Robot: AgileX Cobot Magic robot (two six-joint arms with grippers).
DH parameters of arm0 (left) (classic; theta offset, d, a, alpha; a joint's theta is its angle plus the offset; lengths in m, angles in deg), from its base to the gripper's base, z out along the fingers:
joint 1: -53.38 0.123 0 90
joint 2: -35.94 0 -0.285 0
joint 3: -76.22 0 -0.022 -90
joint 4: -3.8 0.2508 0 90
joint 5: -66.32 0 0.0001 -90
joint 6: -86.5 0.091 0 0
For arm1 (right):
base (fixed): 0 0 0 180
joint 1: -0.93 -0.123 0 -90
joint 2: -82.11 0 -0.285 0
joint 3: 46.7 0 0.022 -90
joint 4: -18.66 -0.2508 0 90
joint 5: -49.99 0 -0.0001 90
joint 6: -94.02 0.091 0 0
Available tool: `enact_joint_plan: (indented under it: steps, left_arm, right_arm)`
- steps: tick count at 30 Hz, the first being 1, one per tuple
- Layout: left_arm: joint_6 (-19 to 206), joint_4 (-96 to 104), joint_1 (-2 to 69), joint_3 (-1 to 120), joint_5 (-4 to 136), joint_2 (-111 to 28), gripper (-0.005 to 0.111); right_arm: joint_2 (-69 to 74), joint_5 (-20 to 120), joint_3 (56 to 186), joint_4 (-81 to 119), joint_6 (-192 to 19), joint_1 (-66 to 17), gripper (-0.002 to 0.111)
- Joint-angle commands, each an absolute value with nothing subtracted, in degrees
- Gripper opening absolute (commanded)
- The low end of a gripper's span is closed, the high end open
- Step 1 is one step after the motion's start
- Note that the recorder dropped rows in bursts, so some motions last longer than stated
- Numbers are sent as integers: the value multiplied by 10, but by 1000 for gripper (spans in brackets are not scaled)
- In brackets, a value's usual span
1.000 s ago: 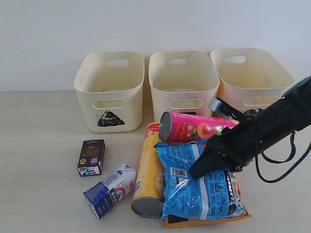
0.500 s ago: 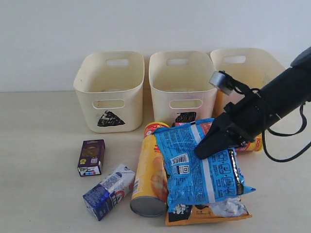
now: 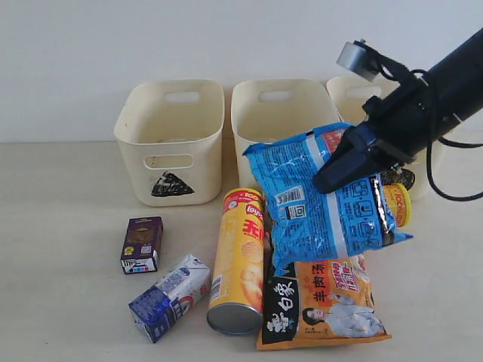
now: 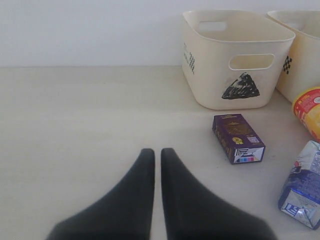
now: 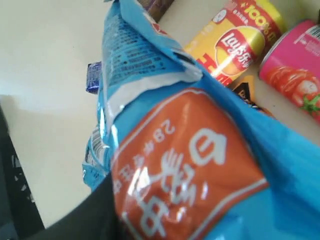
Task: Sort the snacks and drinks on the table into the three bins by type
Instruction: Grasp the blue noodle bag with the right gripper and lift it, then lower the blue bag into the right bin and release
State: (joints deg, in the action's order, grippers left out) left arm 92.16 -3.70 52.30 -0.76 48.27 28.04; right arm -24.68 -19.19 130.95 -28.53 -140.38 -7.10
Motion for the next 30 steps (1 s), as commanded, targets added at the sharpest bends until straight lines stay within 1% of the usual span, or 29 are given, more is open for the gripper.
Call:
enact_joint_plan:
  steps: [1, 8, 13, 19, 24, 30]
  left_arm:
    - [922, -40, 520, -10, 485, 281, 4]
    - [922, -40, 520, -10, 485, 281, 4]
    - [922, -40, 520, -10, 485, 281, 4]
    - [922, -40, 521, -10, 485, 281, 4]
    - [922, -40, 521, -10, 485, 281, 4]
    - [922, -40, 521, -10, 485, 281, 4]
  right_arm:
    - [-225, -195, 1358, -235, -1393, -69, 0]
    - [-203, -60, 1424, -72, -1281, -69, 0]
    - [-182, 91, 1437, 23, -1217, -69, 0]
    - [-189, 241, 1436, 87, -1142, -69, 0]
    - [-223, 328, 1436, 124, -1134, -65, 0]
    - [-302, 389, 1436, 120, -1020, -20, 0]
